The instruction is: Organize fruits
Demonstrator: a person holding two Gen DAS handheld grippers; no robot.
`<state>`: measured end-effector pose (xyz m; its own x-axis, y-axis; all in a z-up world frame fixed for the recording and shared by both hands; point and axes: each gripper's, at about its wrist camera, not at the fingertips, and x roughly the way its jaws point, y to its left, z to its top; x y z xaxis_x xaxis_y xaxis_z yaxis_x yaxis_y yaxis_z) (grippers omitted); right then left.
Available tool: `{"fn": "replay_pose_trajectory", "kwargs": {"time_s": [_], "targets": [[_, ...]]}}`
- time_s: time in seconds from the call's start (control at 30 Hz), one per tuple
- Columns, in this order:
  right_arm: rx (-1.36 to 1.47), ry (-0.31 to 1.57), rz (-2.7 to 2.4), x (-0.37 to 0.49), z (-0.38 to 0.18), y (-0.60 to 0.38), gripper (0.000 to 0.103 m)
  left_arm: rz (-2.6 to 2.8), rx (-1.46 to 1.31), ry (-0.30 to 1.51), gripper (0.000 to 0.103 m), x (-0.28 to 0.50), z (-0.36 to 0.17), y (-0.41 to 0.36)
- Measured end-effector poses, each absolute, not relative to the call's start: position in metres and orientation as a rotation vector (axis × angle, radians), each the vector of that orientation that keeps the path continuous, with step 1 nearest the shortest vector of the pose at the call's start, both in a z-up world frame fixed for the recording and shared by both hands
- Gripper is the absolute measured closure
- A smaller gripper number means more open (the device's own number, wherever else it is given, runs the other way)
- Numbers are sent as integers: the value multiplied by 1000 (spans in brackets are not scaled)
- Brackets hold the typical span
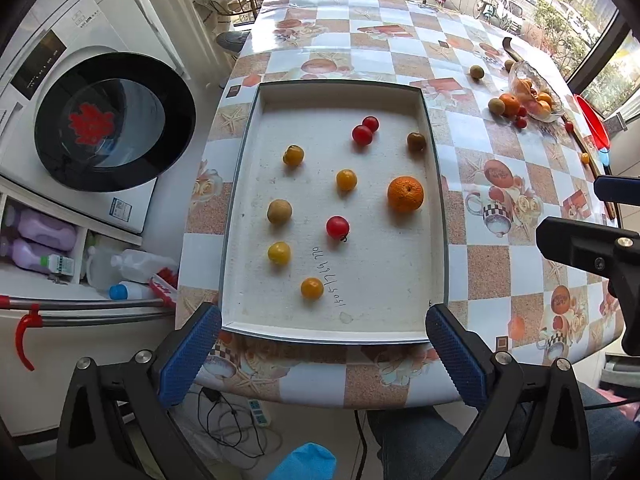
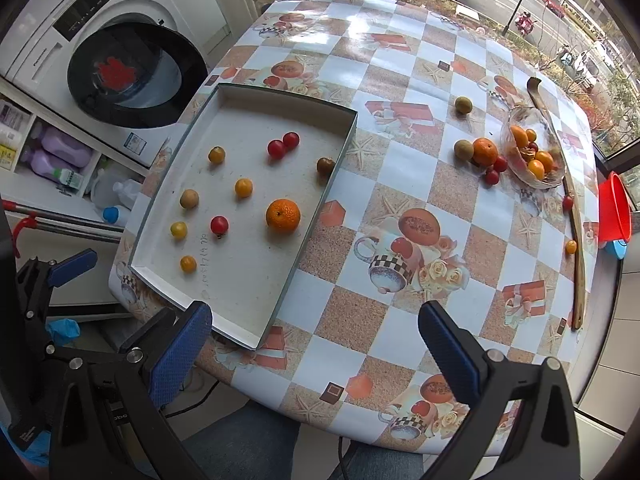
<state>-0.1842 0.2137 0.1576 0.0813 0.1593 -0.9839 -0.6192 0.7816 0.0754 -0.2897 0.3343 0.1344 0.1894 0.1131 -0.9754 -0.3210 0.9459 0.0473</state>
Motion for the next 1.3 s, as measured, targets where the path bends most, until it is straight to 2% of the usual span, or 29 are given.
{"fn": "replay_pose_trajectory", "kwargs": {"time_s": [1.3], "targets": [[-493, 1372, 625, -188, 156, 236, 0, 316, -154, 1378, 0, -293, 137, 333]]}}
